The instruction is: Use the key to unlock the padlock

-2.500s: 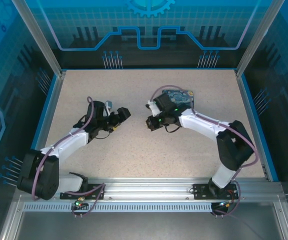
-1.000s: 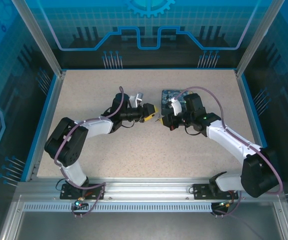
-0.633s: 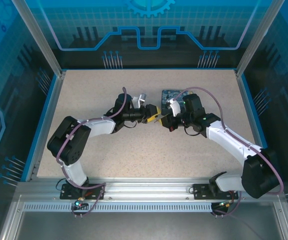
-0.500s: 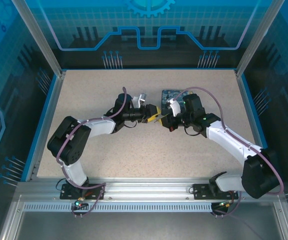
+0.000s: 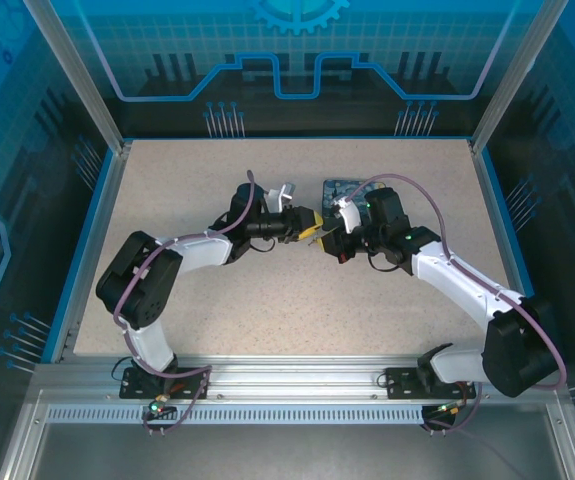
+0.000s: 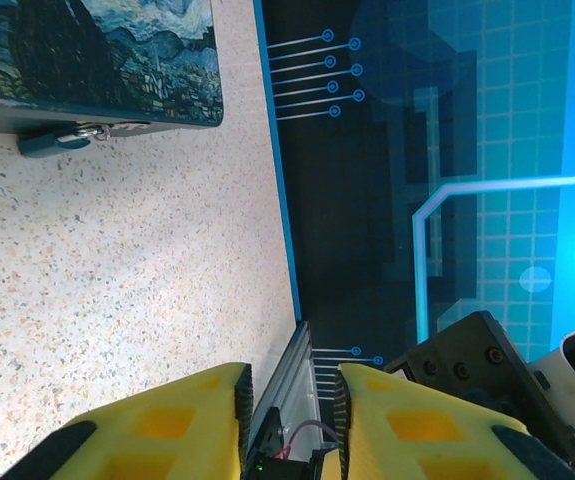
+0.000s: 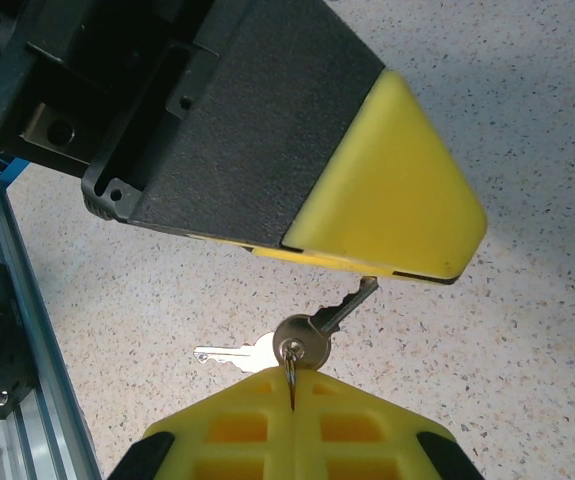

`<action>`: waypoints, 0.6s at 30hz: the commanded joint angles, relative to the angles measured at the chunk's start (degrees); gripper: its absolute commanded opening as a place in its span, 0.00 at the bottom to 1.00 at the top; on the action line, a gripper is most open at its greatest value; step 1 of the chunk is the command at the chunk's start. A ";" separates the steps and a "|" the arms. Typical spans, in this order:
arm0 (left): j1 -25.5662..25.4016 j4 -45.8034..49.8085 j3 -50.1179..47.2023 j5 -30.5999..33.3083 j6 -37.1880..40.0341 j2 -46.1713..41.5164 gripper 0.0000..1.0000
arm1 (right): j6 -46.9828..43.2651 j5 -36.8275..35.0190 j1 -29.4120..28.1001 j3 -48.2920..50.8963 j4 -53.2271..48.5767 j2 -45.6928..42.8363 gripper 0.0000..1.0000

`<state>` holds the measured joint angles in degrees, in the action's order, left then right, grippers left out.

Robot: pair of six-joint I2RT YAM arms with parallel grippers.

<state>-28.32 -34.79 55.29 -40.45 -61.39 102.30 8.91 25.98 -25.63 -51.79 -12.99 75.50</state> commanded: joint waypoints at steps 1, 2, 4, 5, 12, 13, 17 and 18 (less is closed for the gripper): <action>-0.62 0.21 1.75 -2.03 1.24 0.70 0.28 | -0.88 0.26 -0.86 -0.43 -0.46 -0.32 0.00; -0.69 0.61 1.86 -2.09 1.58 0.56 0.26 | -0.89 0.30 -0.85 -0.42 -0.48 -0.34 0.00; -0.86 1.25 1.83 -2.11 2.03 0.50 0.22 | -0.87 0.04 -0.95 -0.41 -0.45 -0.19 0.00; -0.85 1.34 1.84 -2.18 2.05 0.51 0.21 | -0.84 -0.05 -0.83 -0.34 -0.41 -0.24 0.00; -0.95 1.95 2.11 -2.22 2.45 0.37 0.05 | -0.66 -0.75 -0.88 -0.33 -0.19 -0.30 0.00; -0.95 2.15 2.16 -2.14 2.56 0.42 0.02 | -0.68 -0.97 -0.91 -0.33 -0.19 -0.35 0.00; -0.94 2.61 1.95 -1.29 2.84 -0.09 0.00 | -0.47 -1.75 -0.83 -0.26 -0.37 -0.48 0.00; -0.95 2.79 1.64 -0.43 2.90 -0.44 0.00 | -0.36 -2.09 -0.83 -0.16 -0.41 -0.62 0.00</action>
<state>-28.84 -33.21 55.90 -41.19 -59.88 102.30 8.93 25.12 -25.89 -51.79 -13.43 75.50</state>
